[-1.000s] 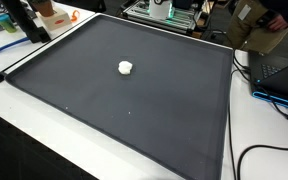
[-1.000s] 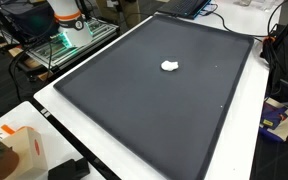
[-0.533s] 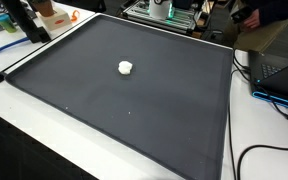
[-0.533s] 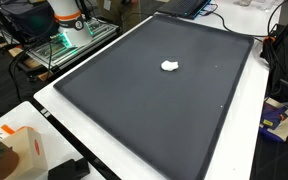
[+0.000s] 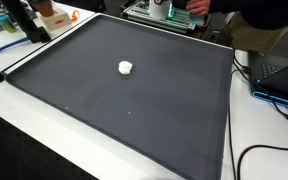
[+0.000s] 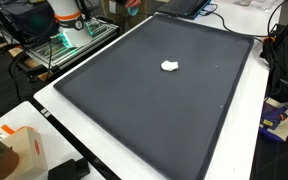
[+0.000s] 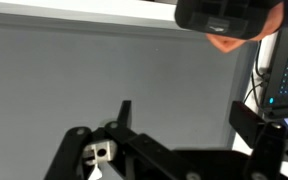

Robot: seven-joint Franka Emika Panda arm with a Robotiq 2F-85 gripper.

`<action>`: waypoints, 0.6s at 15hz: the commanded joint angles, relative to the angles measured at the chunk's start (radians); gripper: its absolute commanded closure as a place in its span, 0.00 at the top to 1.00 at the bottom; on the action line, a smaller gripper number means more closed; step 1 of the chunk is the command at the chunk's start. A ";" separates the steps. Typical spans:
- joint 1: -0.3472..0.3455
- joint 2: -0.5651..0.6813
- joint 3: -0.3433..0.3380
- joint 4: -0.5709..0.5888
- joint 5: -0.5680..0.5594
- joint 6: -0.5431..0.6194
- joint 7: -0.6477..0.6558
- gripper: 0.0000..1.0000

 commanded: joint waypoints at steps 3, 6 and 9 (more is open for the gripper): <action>-0.034 0.050 0.007 0.073 0.044 0.028 0.115 1.00; -0.046 0.053 0.010 0.086 0.036 0.042 0.137 1.00; -0.051 0.062 0.009 0.098 0.037 0.046 0.141 0.97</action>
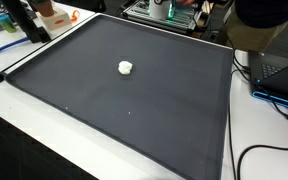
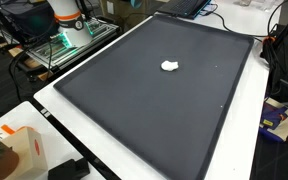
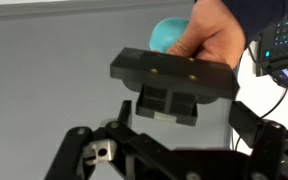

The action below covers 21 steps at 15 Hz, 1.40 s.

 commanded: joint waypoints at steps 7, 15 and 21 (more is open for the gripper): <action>-0.019 0.024 0.015 0.021 0.003 0.019 0.028 0.57; -0.022 0.026 0.018 0.030 0.001 0.012 0.036 0.83; -0.024 0.022 0.024 0.027 0.000 0.021 0.039 0.22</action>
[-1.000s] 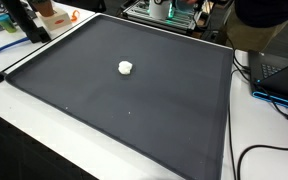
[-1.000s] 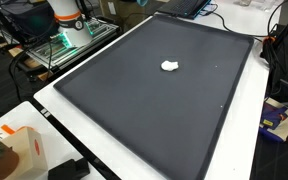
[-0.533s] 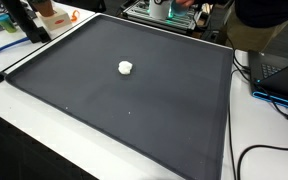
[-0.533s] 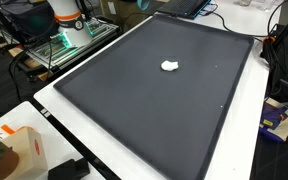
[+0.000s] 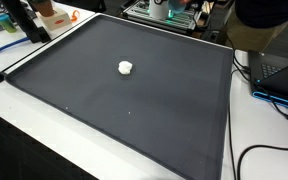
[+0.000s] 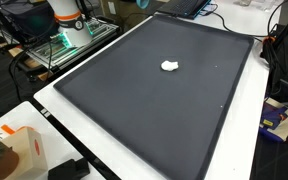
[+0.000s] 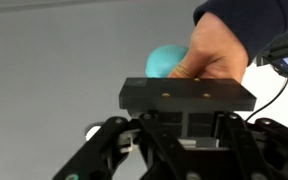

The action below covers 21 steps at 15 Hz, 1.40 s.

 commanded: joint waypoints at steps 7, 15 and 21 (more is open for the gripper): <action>-0.010 -0.005 0.001 0.001 0.001 0.005 0.007 0.47; -0.025 -0.011 0.023 -0.005 -0.033 0.055 0.007 0.22; -0.057 0.142 0.119 0.206 -0.324 0.053 0.010 0.22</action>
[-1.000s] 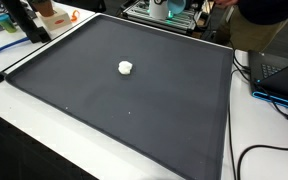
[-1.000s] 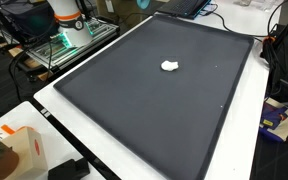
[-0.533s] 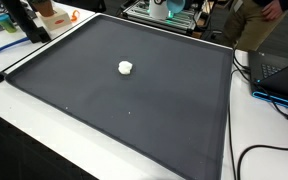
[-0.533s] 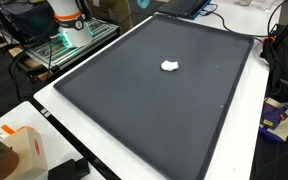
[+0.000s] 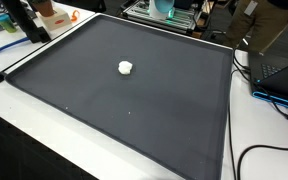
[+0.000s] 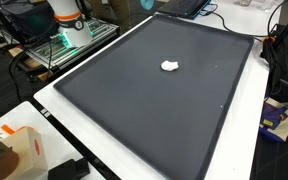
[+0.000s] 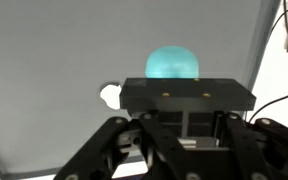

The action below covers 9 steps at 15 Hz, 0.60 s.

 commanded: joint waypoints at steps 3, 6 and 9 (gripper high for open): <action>-0.029 0.231 0.076 0.272 -0.265 -0.083 -0.027 0.22; -0.014 0.330 0.041 0.336 -0.317 -0.080 -0.125 0.22; -0.005 0.322 0.026 0.313 -0.290 -0.058 -0.087 0.47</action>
